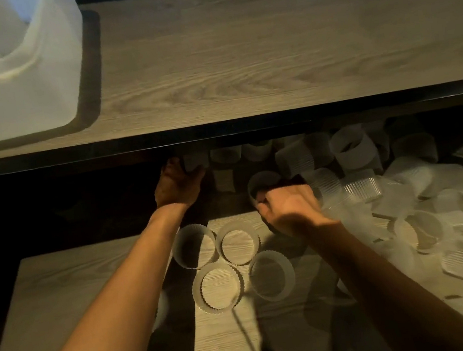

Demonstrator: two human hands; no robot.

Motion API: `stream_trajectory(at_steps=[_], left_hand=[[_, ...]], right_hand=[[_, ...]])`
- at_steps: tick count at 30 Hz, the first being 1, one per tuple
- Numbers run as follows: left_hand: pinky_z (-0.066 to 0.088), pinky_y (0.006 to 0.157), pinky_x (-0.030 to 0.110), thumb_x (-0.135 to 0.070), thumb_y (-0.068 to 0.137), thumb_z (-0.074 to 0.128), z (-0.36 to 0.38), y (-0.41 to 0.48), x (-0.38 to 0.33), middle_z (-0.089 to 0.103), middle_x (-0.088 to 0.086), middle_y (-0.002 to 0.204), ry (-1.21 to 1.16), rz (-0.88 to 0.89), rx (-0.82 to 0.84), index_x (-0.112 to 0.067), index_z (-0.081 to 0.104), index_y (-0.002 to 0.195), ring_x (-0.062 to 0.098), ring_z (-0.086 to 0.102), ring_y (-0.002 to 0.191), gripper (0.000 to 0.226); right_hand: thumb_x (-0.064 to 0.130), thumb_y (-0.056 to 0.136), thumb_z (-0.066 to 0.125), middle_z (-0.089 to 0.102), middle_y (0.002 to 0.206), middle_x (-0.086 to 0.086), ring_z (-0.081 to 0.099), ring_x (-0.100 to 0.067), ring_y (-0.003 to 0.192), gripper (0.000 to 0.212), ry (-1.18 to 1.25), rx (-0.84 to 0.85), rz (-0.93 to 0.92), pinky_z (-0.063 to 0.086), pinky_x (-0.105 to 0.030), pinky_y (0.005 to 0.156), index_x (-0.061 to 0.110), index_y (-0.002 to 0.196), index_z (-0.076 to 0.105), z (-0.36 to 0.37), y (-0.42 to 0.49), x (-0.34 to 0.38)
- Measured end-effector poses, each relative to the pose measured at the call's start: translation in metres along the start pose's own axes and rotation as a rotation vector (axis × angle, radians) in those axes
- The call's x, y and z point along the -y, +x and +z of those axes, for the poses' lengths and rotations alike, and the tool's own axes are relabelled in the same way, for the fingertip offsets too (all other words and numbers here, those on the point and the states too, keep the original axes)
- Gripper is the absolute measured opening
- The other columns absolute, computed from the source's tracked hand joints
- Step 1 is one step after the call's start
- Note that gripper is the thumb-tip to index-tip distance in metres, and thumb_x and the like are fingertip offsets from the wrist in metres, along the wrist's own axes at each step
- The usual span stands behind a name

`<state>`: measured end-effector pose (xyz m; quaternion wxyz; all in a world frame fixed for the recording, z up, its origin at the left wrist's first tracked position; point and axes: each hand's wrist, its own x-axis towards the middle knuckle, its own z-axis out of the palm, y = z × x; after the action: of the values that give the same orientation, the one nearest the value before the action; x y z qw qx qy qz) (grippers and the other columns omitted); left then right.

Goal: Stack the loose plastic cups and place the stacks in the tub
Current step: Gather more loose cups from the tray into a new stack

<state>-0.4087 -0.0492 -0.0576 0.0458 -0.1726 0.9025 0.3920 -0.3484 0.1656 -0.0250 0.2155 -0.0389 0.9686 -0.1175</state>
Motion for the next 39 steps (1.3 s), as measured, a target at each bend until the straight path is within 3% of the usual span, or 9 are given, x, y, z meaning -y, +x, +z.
stream_trajectory(at_steps=[5,8,11,14,16,18,21,26,39], left_hand=[[0.044,0.096,0.037,-0.043,0.096,0.062,0.018,0.013,0.001,0.059,0.013,0.131,-0.022,-0.064,-0.042,-0.014,0.055,0.135,0.031,0.057,0.12,0.05],[0.042,0.09,0.034,-0.039,0.099,0.058,0.013,0.002,0.001,0.061,0.012,0.128,0.084,-0.021,-0.051,-0.014,0.058,0.131,0.029,0.059,0.116,0.041],[0.044,0.099,0.04,-0.042,0.095,0.06,-0.009,-0.027,-0.003,0.063,0.013,0.127,0.348,0.18,-0.052,-0.013,0.061,0.13,0.032,0.059,0.116,0.046],[0.035,0.109,0.039,-0.047,0.098,0.053,-0.028,-0.056,-0.015,0.057,0.011,0.135,0.683,0.319,0.118,-0.019,0.052,0.139,0.031,0.053,0.124,0.049],[0.031,0.113,0.04,-0.051,0.1,0.047,-0.031,-0.066,-0.021,0.048,0.009,0.144,0.792,0.288,0.226,-0.025,0.041,0.146,0.029,0.046,0.131,0.053],[0.027,0.113,0.038,-0.047,0.102,0.048,-0.029,-0.069,-0.021,0.041,0.009,0.149,0.762,0.238,0.307,-0.026,0.037,0.148,0.028,0.04,0.135,0.052],[0.032,0.106,0.036,-0.047,0.102,0.044,-0.024,-0.072,-0.016,0.049,0.007,0.14,0.759,0.236,0.344,-0.028,0.048,0.138,0.026,0.046,0.128,0.04],[0.053,0.083,0.034,-0.07,0.095,0.038,-0.024,-0.079,-0.004,0.064,-0.004,0.081,0.643,0.214,0.331,-0.026,0.062,0.09,0.014,0.064,0.08,0.05],[0.052,0.087,0.04,-0.046,0.098,0.053,-0.061,-0.077,0.026,0.067,0.001,0.099,0.4,0.198,0.171,-0.03,0.063,0.121,0.021,0.064,0.091,0.029]], right_hand=[[0.033,0.101,0.045,0.063,0.088,0.006,0.053,-0.015,0.088,0.023,-0.089,0.02,-0.109,0.035,-0.04,0.103,0.028,0.102,0.067,-0.007,-0.015,0.0],[0.054,0.098,0.048,0.065,0.088,0.009,0.056,-0.011,0.087,0.032,-0.135,0.098,-0.129,0.037,-0.039,0.098,0.028,0.093,0.067,-0.014,-0.02,-0.003],[0.058,0.1,0.045,0.061,0.08,0.009,0.059,-0.011,0.084,0.04,0.063,-0.034,-0.045,0.041,-0.033,0.085,0.026,0.083,0.063,-0.023,-0.018,-0.011],[0.041,0.099,0.057,0.057,0.101,0.009,0.057,-0.014,0.106,0.019,0.313,-0.279,-0.04,0.037,-0.017,0.082,0.028,0.111,0.063,-0.03,-0.005,-0.007],[0.034,0.098,0.061,0.061,0.12,-0.001,0.054,-0.023,0.122,0.03,0.263,-0.347,-0.119,0.039,-0.021,0.097,0.023,0.126,0.06,-0.032,0.019,0.006],[0.033,0.099,0.058,0.056,0.138,-0.009,0.045,-0.03,0.134,0.042,0.167,-0.343,-0.125,0.03,-0.036,0.111,0.017,0.137,0.053,-0.029,0.043,0.025],[0.034,0.099,0.057,0.048,0.147,-0.01,0.039,-0.03,0.14,0.051,0.111,-0.364,-0.138,0.026,-0.043,0.117,0.017,0.146,0.043,-0.021,0.068,0.042],[0.02,0.096,0.06,0.036,0.157,-0.009,0.029,-0.03,0.147,0.065,-0.012,-0.365,-0.171,0.019,-0.042,0.12,0.02,0.154,0.032,-0.015,0.082,0.045],[0.023,0.091,0.071,0.055,0.125,-0.005,0.047,-0.028,0.129,0.046,0.243,-0.355,-0.252,0.03,-0.035,0.107,0.017,0.132,0.051,-0.004,0.068,0.064]])
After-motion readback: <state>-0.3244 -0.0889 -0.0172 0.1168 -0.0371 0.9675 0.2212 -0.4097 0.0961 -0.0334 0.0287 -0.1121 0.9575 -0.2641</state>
